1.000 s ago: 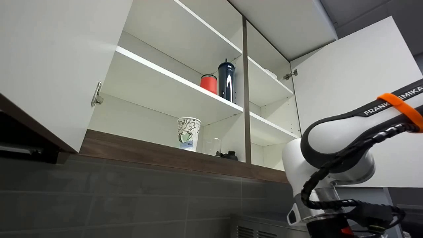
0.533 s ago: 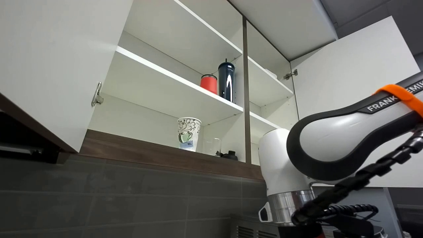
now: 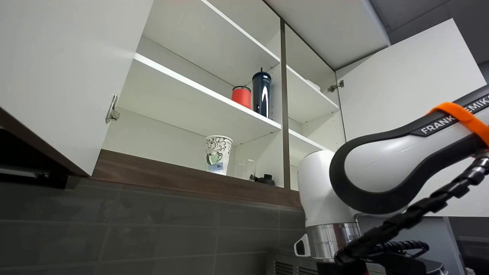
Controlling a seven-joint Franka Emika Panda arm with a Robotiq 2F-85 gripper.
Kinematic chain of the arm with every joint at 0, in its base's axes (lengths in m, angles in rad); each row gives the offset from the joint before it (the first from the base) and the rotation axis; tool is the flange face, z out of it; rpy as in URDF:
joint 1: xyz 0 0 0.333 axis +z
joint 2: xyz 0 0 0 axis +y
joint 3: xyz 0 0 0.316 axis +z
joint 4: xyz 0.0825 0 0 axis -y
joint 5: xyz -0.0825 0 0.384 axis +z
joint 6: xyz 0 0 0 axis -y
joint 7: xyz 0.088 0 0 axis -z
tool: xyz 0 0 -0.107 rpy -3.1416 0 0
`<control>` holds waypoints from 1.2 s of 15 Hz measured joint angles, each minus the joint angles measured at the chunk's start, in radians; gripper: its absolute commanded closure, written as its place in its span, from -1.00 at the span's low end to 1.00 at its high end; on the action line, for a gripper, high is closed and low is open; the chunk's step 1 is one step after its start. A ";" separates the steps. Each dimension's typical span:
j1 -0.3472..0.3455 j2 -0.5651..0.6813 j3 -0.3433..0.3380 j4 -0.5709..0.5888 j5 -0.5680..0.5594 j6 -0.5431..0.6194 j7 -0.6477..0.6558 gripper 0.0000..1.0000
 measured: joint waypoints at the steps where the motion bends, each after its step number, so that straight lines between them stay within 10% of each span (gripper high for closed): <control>1: 0.005 0.018 0.003 0.001 -0.006 0.041 -0.011 -1.00; 8: 0.038 0.184 0.023 0.004 -0.030 0.399 -0.106 -1.00; 18: 0.058 0.292 0.028 0.052 -0.030 0.485 -0.189 -1.00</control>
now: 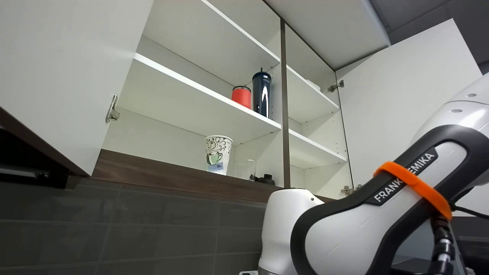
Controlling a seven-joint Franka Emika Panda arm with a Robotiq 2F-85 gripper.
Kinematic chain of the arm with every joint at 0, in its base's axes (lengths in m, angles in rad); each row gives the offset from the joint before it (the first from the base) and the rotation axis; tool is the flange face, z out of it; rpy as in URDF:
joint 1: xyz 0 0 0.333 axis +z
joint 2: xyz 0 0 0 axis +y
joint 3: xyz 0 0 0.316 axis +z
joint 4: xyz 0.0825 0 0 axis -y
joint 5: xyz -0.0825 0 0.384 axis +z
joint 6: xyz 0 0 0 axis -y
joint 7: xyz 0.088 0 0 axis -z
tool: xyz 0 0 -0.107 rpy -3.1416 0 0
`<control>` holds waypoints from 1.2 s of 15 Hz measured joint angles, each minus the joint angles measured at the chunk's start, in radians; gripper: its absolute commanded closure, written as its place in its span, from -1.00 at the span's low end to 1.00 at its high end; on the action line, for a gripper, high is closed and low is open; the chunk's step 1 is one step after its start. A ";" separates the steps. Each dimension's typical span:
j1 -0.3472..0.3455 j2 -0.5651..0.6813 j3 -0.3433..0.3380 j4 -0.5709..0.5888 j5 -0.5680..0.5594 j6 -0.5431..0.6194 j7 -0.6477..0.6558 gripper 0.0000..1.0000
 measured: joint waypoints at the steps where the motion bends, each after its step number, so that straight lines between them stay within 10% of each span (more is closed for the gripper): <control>1: 0.000 0.019 0.001 0.004 -0.002 0.041 -0.013 -1.00; 15: -0.014 0.345 0.021 0.216 -0.022 0.209 -0.097 -0.98; 18: -0.022 0.383 0.021 0.248 -0.046 0.209 -0.097 -0.39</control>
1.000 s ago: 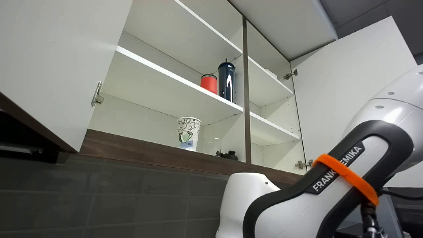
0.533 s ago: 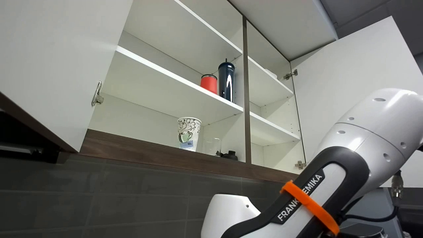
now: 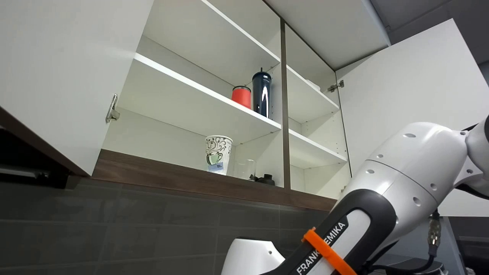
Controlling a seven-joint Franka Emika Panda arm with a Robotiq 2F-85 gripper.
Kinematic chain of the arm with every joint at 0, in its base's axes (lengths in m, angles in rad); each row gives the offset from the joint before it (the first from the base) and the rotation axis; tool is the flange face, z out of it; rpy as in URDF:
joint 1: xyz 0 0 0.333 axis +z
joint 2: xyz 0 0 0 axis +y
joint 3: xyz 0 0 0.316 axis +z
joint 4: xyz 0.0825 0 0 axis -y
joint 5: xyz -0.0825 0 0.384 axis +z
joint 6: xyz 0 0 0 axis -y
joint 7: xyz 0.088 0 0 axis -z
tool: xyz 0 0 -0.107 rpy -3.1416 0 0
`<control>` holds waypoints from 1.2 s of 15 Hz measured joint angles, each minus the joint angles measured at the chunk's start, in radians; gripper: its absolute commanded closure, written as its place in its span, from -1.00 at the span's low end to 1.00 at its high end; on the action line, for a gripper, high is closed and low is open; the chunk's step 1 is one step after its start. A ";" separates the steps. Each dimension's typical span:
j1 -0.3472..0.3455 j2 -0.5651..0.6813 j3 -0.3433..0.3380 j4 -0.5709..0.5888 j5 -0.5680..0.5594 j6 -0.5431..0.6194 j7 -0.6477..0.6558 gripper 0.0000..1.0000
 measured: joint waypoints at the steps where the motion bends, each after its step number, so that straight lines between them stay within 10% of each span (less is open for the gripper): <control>1: -0.003 0.010 0.000 0.009 -0.006 0.000 0.000 -0.24; 9: -0.018 0.070 0.000 0.065 -0.026 0.000 0.000 0.99; 18: -0.020 0.075 -0.001 0.080 -0.063 0.000 0.009 0.97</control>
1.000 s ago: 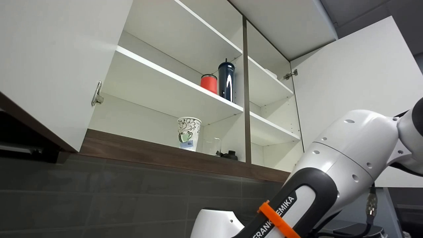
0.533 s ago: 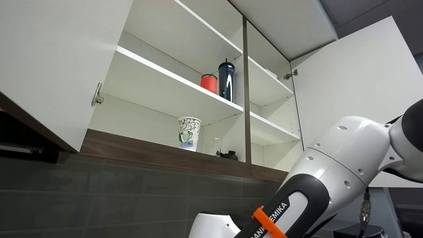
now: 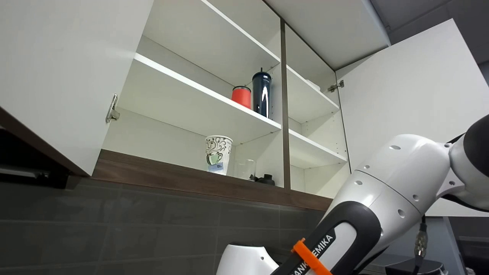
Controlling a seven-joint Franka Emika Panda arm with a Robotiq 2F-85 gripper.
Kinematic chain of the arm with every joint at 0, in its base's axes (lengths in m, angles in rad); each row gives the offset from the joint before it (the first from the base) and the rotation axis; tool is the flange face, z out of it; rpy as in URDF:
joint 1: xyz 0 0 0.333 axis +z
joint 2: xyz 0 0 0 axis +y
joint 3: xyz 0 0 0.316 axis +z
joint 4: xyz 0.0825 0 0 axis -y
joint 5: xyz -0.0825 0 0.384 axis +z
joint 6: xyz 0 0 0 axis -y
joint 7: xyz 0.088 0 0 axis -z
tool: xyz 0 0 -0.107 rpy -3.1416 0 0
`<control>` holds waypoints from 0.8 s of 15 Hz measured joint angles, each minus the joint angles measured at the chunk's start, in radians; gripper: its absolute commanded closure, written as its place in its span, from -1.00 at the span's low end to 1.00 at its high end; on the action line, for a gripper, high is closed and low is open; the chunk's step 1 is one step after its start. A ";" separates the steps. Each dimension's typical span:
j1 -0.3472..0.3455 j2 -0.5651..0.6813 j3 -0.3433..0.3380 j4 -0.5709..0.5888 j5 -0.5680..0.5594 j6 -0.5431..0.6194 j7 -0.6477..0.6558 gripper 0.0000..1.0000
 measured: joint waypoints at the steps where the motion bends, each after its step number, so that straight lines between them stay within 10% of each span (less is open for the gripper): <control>1: 0.000 -0.001 0.000 0.000 -0.003 0.000 0.000 0.97; 12: 0.000 -0.138 0.027 -0.059 -0.003 -0.026 0.007 0.97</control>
